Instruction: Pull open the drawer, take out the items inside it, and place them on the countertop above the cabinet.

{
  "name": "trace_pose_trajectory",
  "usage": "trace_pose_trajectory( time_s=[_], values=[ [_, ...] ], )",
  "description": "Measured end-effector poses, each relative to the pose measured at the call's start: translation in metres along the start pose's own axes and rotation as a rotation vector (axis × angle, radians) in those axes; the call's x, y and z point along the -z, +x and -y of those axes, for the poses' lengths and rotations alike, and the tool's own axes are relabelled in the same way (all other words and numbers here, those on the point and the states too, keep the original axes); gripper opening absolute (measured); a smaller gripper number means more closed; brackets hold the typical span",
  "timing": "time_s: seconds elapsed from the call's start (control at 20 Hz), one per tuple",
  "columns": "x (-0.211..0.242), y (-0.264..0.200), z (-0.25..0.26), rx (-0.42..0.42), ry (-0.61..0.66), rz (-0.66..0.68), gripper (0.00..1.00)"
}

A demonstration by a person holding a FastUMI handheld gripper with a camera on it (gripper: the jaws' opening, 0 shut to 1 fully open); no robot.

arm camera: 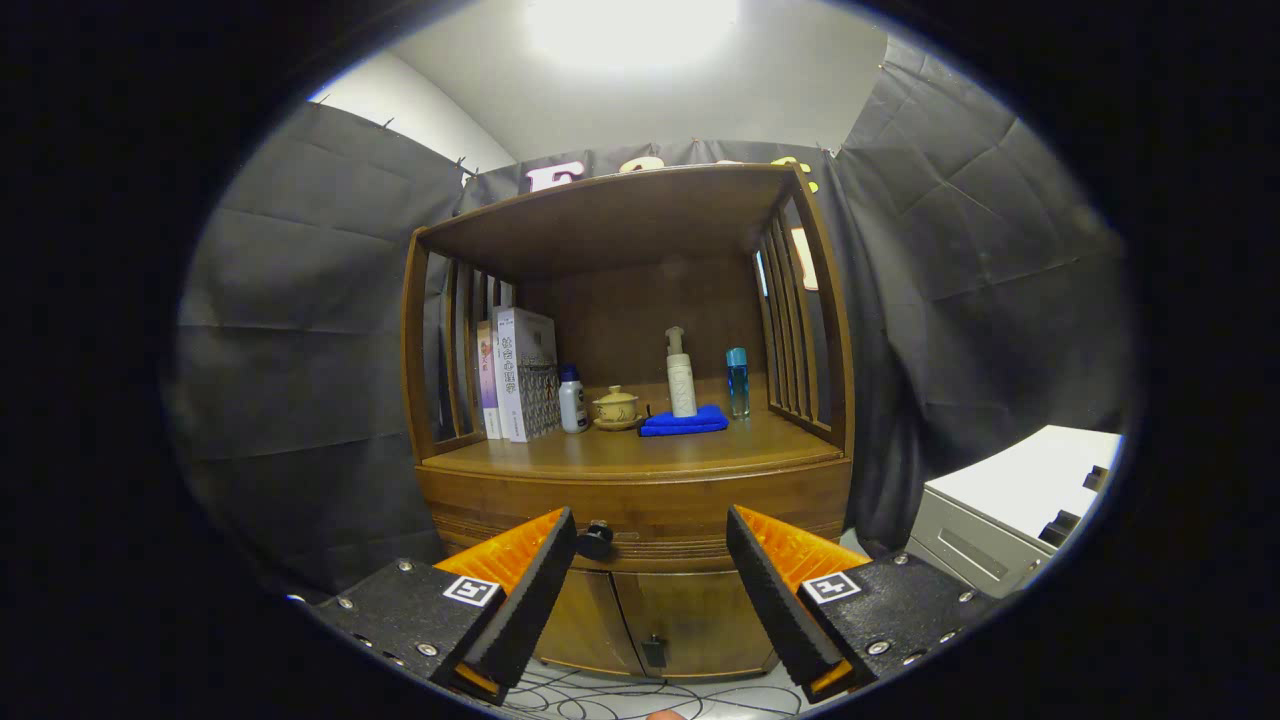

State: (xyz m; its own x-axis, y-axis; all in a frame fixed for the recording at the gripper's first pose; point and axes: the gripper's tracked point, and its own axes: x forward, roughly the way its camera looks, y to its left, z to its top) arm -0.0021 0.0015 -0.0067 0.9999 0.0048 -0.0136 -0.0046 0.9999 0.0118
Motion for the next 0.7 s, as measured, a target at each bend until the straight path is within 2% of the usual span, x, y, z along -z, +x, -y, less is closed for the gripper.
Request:
trace_pose_trajectory(
  time_s=[0.7],
  values=[
    [0.0009,0.0011,-0.0057,-0.017,0.012,-0.005,0.94]
  ],
)
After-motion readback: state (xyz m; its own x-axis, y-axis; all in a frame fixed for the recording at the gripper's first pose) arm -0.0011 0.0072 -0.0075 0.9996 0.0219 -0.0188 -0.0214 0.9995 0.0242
